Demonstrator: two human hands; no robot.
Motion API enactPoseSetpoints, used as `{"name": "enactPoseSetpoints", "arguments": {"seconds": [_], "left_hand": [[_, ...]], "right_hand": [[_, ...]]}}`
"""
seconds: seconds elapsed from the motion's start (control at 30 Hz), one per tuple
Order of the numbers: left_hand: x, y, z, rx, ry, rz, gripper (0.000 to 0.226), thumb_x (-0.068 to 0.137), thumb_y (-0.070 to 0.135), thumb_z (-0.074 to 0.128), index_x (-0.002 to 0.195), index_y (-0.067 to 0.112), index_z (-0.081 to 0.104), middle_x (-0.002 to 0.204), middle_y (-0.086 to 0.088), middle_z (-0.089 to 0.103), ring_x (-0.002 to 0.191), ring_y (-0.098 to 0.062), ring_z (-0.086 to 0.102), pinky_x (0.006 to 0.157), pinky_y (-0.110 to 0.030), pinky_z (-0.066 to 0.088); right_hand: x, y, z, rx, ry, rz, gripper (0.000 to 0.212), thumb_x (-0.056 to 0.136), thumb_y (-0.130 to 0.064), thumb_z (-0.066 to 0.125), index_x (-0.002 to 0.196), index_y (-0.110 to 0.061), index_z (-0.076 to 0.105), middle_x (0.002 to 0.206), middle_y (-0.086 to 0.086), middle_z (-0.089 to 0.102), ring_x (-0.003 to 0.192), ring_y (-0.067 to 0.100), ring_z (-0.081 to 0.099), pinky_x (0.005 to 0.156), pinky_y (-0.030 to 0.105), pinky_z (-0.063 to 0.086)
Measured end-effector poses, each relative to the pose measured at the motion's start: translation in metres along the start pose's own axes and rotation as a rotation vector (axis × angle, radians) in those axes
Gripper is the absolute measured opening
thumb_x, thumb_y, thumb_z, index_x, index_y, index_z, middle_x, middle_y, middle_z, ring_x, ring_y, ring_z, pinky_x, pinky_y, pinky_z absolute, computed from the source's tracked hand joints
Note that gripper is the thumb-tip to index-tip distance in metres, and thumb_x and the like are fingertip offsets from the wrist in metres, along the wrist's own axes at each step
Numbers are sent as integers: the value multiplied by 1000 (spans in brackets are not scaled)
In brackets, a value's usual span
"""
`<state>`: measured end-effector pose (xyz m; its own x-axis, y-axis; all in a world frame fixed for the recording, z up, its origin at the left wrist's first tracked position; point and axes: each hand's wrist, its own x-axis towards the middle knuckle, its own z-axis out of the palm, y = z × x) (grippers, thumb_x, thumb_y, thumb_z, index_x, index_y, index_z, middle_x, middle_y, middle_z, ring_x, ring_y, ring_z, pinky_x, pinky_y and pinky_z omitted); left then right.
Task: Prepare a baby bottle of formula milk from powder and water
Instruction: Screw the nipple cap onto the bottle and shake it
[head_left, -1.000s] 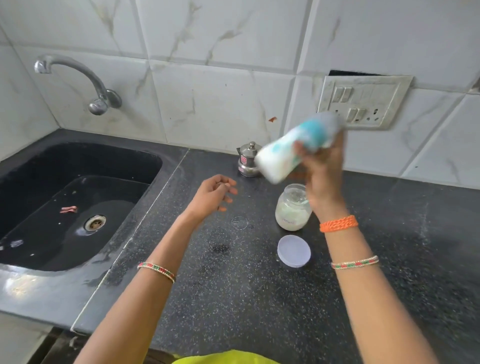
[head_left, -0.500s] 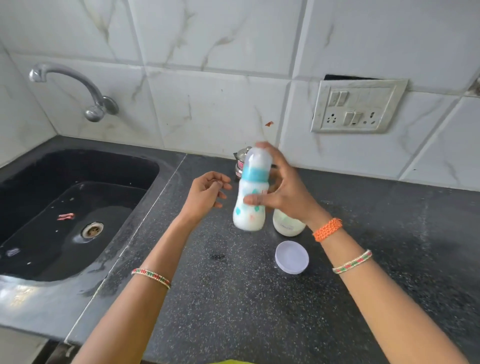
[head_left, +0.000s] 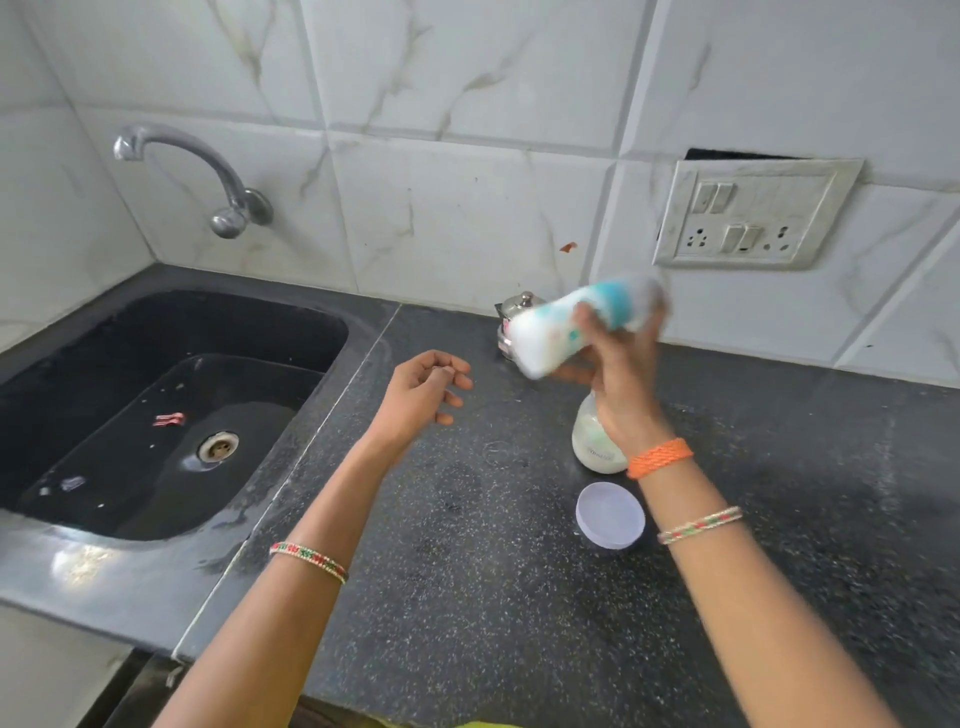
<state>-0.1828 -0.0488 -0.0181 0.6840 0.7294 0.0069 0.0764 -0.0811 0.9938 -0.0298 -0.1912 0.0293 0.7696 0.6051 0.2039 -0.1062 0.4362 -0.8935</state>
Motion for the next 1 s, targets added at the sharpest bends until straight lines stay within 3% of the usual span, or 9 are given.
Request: {"name": "enactPoseSetpoints", "arguments": {"seconds": [0.07, 0.2, 0.3, 0.4, 0.57, 0.77, 0.83, 0.93, 1.0], "left_hand": [[-1, 1, -1, 45, -37, -24, 22, 99, 16, 41, 96, 19, 63, 86, 3, 70, 69, -12, 60, 59, -28, 52], [-8, 5, -5, -91, -277, -165, 35, 101, 40, 34, 111, 17, 59, 105, -12, 69, 81, -22, 67, 64, -35, 56], [-16, 3, -2, -202, -538, -258, 52, 96, 50, 32, 125, 11, 53, 116, -16, 67, 101, -33, 67, 72, -37, 57], [-20, 1, 5, -314, -430, -184, 43, 93, 36, 43, 123, 5, 50, 117, -16, 65, 100, -27, 68, 79, -38, 58], [-19, 2, 12, -338, -269, -66, 31, 89, 19, 57, 114, 3, 48, 109, -16, 66, 90, -27, 69, 74, -36, 58], [-2, 10, -8, -359, -27, -52, 18, 94, 21, 56, 111, 16, 56, 113, -4, 61, 85, -19, 64, 64, -37, 58], [3, 11, -15, -311, 26, -66, 15, 94, 17, 55, 109, 18, 57, 114, -5, 61, 83, -19, 62, 64, -40, 59], [7, 12, -18, -276, 62, -61, 14, 93, 13, 56, 107, 17, 58, 111, -5, 63, 76, -16, 61, 71, -44, 59], [8, 10, -21, -275, 72, -48, 15, 92, 12, 57, 106, 18, 59, 107, -2, 65, 73, -14, 61, 67, -40, 59]], "right_hand": [[-5, 3, -2, -265, -316, 1, 82, 63, -4, 80, 131, -30, 41, 106, -2, 64, 89, 16, 67, 62, 38, 56], [-7, 4, 7, -143, -189, -45, 83, 71, 2, 75, 134, -31, 33, 119, 6, 57, 97, 22, 62, 62, 37, 57], [-10, 6, 13, -381, -475, -7, 94, 68, 0, 75, 143, -30, 26, 132, 17, 47, 102, 23, 59, 76, 38, 56], [-13, 12, 16, -499, -497, -19, 106, 72, -12, 75, 148, -36, 6, 149, 11, 31, 119, 24, 53, 92, 42, 52], [-14, 25, 26, -928, -298, -211, 124, 65, -49, 79, 146, -38, -14, 138, 2, 50, 111, 25, 61, 94, 47, 49], [7, -8, 33, 290, 318, -176, 72, 77, -20, 76, 127, -15, 23, 124, 11, 55, 103, 28, 64, 64, 52, 57], [4, -8, 34, 205, 181, -118, 71, 73, -22, 80, 121, -17, 28, 114, 4, 59, 102, 26, 63, 68, 52, 57], [-20, 3, 27, -269, -410, -25, 77, 61, -11, 84, 121, -16, 36, 104, 0, 60, 95, 15, 63, 78, 38, 56], [-19, 2, 25, -162, -292, -100, 72, 62, -16, 85, 116, -17, 37, 104, 1, 59, 96, 17, 63, 76, 44, 57]]}}
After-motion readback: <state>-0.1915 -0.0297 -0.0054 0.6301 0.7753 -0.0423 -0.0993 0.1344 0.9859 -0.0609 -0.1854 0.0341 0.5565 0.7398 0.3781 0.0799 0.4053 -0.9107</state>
